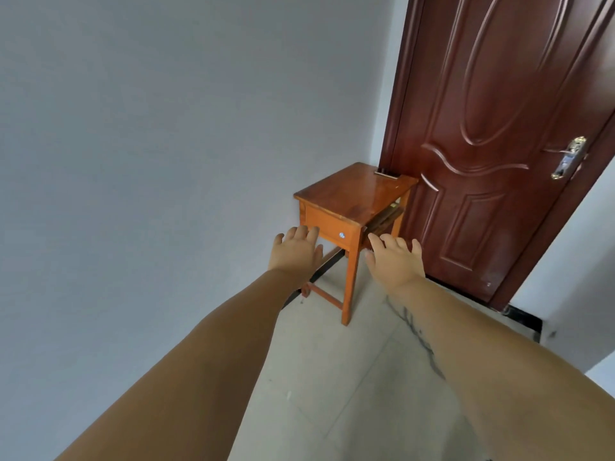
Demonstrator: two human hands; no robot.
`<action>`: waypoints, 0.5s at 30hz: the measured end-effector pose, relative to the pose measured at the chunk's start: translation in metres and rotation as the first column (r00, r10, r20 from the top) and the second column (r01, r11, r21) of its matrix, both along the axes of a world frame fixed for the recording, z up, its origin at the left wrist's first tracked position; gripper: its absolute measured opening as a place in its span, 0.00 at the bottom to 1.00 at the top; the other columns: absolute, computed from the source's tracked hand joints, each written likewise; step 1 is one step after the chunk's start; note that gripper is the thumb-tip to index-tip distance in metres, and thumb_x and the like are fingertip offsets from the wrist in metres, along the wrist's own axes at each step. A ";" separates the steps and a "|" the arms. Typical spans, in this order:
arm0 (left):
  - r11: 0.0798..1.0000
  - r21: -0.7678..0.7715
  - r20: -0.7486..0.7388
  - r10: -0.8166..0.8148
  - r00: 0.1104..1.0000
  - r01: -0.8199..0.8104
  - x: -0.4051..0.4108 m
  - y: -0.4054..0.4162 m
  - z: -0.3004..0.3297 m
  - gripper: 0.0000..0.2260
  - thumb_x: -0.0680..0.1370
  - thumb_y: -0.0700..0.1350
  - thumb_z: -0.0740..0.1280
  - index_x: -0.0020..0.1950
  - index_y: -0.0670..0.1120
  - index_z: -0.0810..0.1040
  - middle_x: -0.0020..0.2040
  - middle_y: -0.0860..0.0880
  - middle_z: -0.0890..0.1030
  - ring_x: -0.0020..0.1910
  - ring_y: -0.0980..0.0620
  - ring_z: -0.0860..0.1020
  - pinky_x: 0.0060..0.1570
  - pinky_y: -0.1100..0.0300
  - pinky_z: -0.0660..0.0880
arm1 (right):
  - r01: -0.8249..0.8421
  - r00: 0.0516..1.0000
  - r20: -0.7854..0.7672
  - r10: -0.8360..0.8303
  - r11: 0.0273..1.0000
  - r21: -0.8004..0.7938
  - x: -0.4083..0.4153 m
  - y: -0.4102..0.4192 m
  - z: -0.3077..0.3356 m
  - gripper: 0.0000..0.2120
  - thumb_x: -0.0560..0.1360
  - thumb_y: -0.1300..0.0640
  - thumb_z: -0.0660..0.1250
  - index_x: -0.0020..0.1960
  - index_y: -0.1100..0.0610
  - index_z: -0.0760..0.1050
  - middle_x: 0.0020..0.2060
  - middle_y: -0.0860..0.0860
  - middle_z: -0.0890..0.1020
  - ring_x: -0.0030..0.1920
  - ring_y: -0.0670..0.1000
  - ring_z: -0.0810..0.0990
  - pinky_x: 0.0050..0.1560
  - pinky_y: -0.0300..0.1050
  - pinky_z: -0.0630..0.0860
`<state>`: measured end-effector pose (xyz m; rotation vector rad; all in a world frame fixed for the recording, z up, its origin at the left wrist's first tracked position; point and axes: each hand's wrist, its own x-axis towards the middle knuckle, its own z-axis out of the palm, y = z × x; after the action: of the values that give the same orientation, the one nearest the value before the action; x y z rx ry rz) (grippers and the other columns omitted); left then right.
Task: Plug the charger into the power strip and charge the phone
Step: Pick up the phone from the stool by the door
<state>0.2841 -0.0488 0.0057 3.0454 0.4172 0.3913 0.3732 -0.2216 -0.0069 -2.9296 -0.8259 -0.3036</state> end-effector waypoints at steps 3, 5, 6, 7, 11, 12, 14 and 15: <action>0.999 -0.015 -0.003 -0.038 0.999 0.038 0.060 -0.008 -0.003 0.19 0.81 0.50 0.52 0.71 0.46 0.61 0.69 0.43 0.69 0.69 0.44 0.65 0.68 0.45 0.62 | -0.005 1.000 -0.021 0.005 1.000 -0.013 0.052 -0.007 -0.002 0.20 0.80 0.49 0.51 0.71 0.53 0.62 0.63 0.53 0.74 0.64 0.56 0.70 0.69 0.62 0.57; 0.998 -0.030 -0.004 -0.048 0.999 0.048 0.097 -0.010 -0.008 0.19 0.81 0.50 0.52 0.71 0.46 0.62 0.69 0.43 0.70 0.68 0.44 0.66 0.67 0.46 0.62 | -0.010 0.999 -0.040 0.009 1.000 -0.025 0.084 -0.005 -0.005 0.21 0.80 0.49 0.51 0.71 0.53 0.61 0.64 0.53 0.74 0.65 0.56 0.70 0.70 0.63 0.56; 0.998 -0.027 -0.009 -0.052 0.999 0.052 0.121 -0.009 -0.011 0.19 0.81 0.50 0.51 0.71 0.46 0.62 0.68 0.43 0.70 0.67 0.43 0.67 0.66 0.46 0.63 | -0.010 0.999 -0.051 0.008 1.000 -0.029 0.106 -0.003 -0.006 0.21 0.80 0.49 0.50 0.72 0.53 0.60 0.65 0.53 0.73 0.66 0.56 0.70 0.70 0.63 0.55; 0.998 -0.020 -0.004 -0.060 0.998 0.060 0.140 -0.007 -0.014 0.19 0.81 0.50 0.51 0.71 0.46 0.62 0.68 0.43 0.70 0.67 0.43 0.67 0.65 0.47 0.63 | -0.013 0.999 -0.049 0.011 0.999 -0.032 0.124 0.000 -0.007 0.22 0.80 0.49 0.50 0.72 0.53 0.60 0.65 0.53 0.73 0.66 0.56 0.69 0.71 0.63 0.55; 0.996 -0.047 0.016 -0.076 0.997 0.076 0.229 0.007 -0.021 0.19 0.81 0.50 0.52 0.71 0.47 0.61 0.69 0.43 0.69 0.69 0.43 0.65 0.67 0.45 0.62 | 0.012 1.000 -0.026 -0.013 0.999 -0.032 0.207 0.011 -0.009 0.22 0.81 0.49 0.49 0.73 0.53 0.59 0.66 0.53 0.73 0.66 0.55 0.69 0.71 0.62 0.56; 0.996 -0.053 0.019 -0.076 0.997 0.077 0.255 0.013 -0.021 0.19 0.81 0.50 0.52 0.71 0.47 0.62 0.69 0.43 0.69 0.69 0.43 0.65 0.68 0.45 0.62 | 0.022 0.999 -0.025 -0.023 0.999 -0.033 0.233 0.014 -0.008 0.22 0.81 0.49 0.49 0.73 0.53 0.59 0.66 0.53 0.73 0.67 0.55 0.69 0.71 0.62 0.56; 0.995 -0.053 0.011 -0.089 0.996 0.090 0.299 0.023 -0.020 0.19 0.81 0.50 0.51 0.71 0.47 0.61 0.70 0.43 0.69 0.70 0.43 0.64 0.68 0.45 0.62 | 0.034 0.999 -0.027 -0.035 0.999 -0.041 0.276 0.020 -0.006 0.22 0.81 0.49 0.49 0.73 0.53 0.59 0.67 0.53 0.72 0.67 0.55 0.69 0.71 0.63 0.56; 0.994 -0.051 0.010 -0.096 0.995 0.096 0.318 0.027 -0.020 0.19 0.81 0.50 0.51 0.71 0.47 0.61 0.70 0.44 0.69 0.70 0.43 0.64 0.69 0.45 0.62 | 0.040 0.999 -0.027 -0.041 0.998 -0.040 0.295 0.021 -0.005 0.22 0.81 0.49 0.48 0.73 0.53 0.58 0.67 0.53 0.72 0.68 0.55 0.68 0.71 0.63 0.56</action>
<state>0.6017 -0.0214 -0.0147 2.9990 0.2744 0.3807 0.6682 -0.2005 -0.0123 -2.9830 -0.7785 -0.2522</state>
